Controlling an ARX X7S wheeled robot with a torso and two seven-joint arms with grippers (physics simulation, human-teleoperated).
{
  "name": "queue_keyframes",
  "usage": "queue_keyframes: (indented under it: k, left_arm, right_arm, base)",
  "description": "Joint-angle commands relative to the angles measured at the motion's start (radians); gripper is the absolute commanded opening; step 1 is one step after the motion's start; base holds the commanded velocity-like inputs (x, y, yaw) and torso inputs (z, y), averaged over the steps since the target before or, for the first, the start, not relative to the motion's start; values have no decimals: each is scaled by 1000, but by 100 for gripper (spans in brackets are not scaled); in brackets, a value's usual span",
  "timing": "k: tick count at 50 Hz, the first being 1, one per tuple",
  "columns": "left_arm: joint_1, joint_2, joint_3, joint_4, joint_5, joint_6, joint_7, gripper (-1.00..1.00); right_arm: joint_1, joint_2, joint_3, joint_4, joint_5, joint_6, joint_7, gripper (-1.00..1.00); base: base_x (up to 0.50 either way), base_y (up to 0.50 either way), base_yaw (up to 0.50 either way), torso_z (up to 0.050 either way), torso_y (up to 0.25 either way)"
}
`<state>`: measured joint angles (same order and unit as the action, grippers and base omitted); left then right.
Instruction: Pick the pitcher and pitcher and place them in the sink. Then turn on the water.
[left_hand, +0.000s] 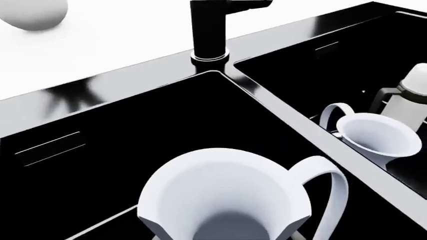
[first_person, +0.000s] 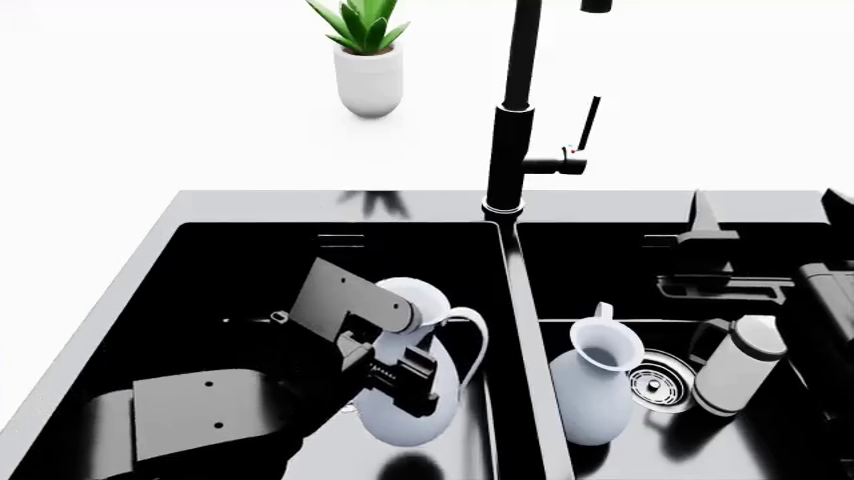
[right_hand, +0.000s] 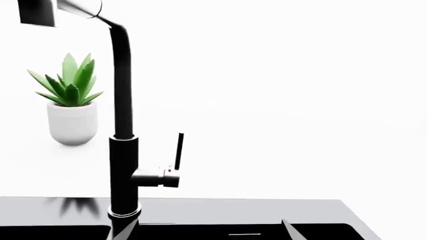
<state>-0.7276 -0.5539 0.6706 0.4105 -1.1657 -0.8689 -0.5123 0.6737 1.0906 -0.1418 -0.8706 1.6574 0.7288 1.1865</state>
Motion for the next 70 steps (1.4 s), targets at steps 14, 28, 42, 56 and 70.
queue_keyframes:
  k: [14,28,42,56,70]
  left_arm:
    - [82,6,51,-8,48,43,24,-100]
    - [96,11,54,-31,33,45,32,-100]
    - [84,4,55,-21,5,18,15,100]
    - [31,-52,66,18,-57,-91,-36,100]
    - [-133,-187,-147,291,-362,-88,-247,100]
  right_arm:
    - [-18,-4,3,-4,-11,-6,-6,100]
    - [-27,-4,7,-6,-14,-9,-9,100]
    - [-38,2,15,-10,-14,-15,-10,100]
    - [-83,18,50,-19,-21,-40,-24,100]
    - [-69,27,54,-30,-2,-40,-13,100]
  base:
    - [0,-1,0,0,0]
    - [0,0,5,0,0]
    - [0,0,0,0,0]
    - [0,0,0,0,0]
    - [0,0,0,0,0]
